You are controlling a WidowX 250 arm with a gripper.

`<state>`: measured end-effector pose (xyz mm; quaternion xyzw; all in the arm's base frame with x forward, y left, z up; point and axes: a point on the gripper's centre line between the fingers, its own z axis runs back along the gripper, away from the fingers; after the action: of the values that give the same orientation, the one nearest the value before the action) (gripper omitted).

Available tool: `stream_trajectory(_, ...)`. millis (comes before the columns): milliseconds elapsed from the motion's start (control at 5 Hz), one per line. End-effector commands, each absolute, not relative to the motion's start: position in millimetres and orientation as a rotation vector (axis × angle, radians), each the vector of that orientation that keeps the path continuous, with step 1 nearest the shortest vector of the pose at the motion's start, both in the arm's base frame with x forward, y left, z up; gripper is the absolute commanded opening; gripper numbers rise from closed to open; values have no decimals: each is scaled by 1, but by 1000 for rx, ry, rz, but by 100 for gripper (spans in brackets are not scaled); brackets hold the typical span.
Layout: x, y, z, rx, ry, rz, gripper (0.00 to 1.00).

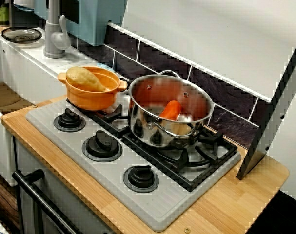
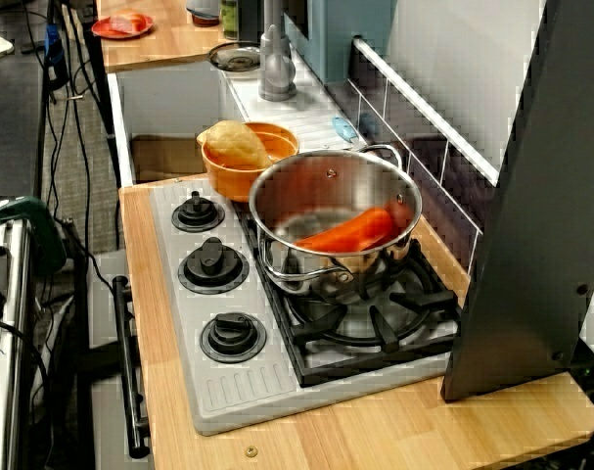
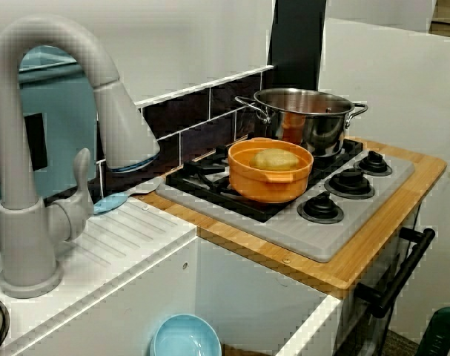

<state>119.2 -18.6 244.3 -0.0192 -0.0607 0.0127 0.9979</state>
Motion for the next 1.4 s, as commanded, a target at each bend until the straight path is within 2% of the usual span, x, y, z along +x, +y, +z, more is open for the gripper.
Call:
stream_trajectory(0, 119, -19, 244, -39, -122, 25, 100)
stream_trajectory(400, 160, -26, 232, -25, -141, 7, 100)
stream_trajectory(800, 203, -18, 226, -31, -80, -282, 100)
stream_trajectory(1000, 213, -13, 221, -61, -56, -461, 100)
stream_trajectory(1200, 217, -8, 215, -87, -93, -576, 100)
